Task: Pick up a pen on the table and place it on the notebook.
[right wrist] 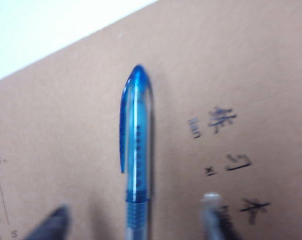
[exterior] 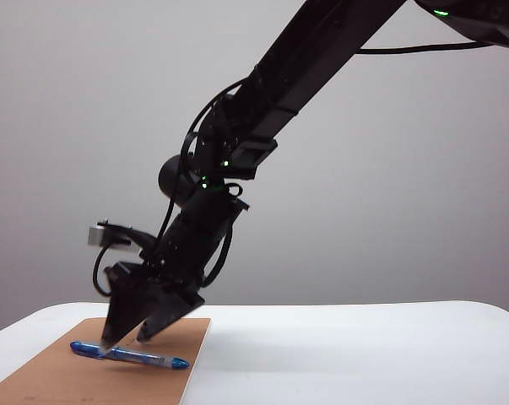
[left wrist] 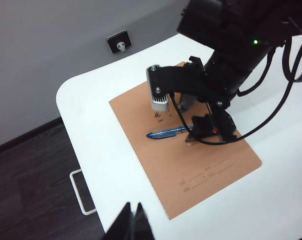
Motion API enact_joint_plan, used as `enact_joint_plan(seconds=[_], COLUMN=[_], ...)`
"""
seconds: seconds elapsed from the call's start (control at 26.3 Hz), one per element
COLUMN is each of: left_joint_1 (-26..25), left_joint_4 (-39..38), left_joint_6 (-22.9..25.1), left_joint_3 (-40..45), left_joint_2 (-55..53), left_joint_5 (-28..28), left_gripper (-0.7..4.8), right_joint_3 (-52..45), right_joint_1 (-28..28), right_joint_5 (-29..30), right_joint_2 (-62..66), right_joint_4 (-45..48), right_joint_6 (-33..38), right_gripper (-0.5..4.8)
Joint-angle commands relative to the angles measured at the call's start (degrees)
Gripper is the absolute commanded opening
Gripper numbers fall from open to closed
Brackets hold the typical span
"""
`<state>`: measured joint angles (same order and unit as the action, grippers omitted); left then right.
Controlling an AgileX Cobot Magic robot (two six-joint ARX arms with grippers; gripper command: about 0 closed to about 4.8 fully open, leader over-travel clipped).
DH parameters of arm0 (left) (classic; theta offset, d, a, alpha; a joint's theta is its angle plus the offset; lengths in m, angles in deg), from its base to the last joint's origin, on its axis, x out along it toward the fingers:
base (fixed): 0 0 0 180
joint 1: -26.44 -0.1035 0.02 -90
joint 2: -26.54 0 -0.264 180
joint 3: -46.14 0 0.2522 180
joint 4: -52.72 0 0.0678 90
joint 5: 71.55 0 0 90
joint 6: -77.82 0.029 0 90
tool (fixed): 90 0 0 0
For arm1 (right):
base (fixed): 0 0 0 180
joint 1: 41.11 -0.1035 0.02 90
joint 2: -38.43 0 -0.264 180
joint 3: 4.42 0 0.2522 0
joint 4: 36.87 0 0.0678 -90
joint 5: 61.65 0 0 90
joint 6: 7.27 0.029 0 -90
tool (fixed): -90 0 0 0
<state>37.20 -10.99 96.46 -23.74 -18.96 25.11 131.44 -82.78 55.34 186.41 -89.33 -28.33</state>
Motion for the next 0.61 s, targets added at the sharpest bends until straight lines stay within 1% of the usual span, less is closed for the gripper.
enact_joint_plan(seconds=[0.04, 0.08, 0.11, 0.27, 0.42, 0.46, 0.49, 0.53, 0.57, 0.61], left_joint_1=[0.02, 0.02, 0.02, 0.02, -0.02, -0.02, -0.02, -0.02, -0.07, -0.13], left_joint_4=[0.9, 1.01, 1.18, 3.91, 8.9, 10.1, 12.55, 13.44, 15.19, 16.74], left_joint_6=[0.0, -0.02, -0.02, -0.24, -0.66, -0.63, -0.68, -0.68, -1.7, -3.08], left_joint_3=[-0.11, -0.11, -0.11, -0.11, -0.11, -0.11, -0.11, -0.11, -0.11, -0.11], left_joint_2=[0.15, 0.15, 0.15, 0.17, 0.15, 0.15, 0.15, 0.15, 0.15, 0.15], left_joint_5=[0.26, 0.26, 0.26, 0.92, 2.95, 3.08, 3.06, 3.06, 3.04, 3.02], left_gripper=[-0.06, -0.06, -0.06, -0.06, -0.06, -0.06, -0.06, -0.06, -0.06, -0.06], right_joint_3=[3.06, 4.33, 5.49, 12.31, 18.21, 19.17, 20.2, 20.22, 20.22, 20.22], right_joint_1=[0.17, 0.17, 0.2, 1.14, 3.98, 4.74, 6.91, 7.87, 9.92, 12.15], right_joint_5=[-0.07, -0.07, -0.07, -0.09, 0.07, 0.07, 0.15, 0.15, 0.09, -0.11], right_joint_2=[-0.42, -0.42, -0.48, -1.42, -5.01, -6.27, -9.92, -11.74, -15.96, -20.94], right_joint_4=[-2.67, -3.76, -4.96, -12.31, -19.26, -19.65, -18.75, -17.68, -15.91, -14.43], right_joint_6=[0.26, 0.26, 0.26, 0.04, 0.61, 2.16, 6.43, 7.69, 9.16, 9.27], right_gripper=[4.08, 4.29, 4.32, 4.31, 4.25, 4.14, 3.67, 3.52, 3.22, 3.14])
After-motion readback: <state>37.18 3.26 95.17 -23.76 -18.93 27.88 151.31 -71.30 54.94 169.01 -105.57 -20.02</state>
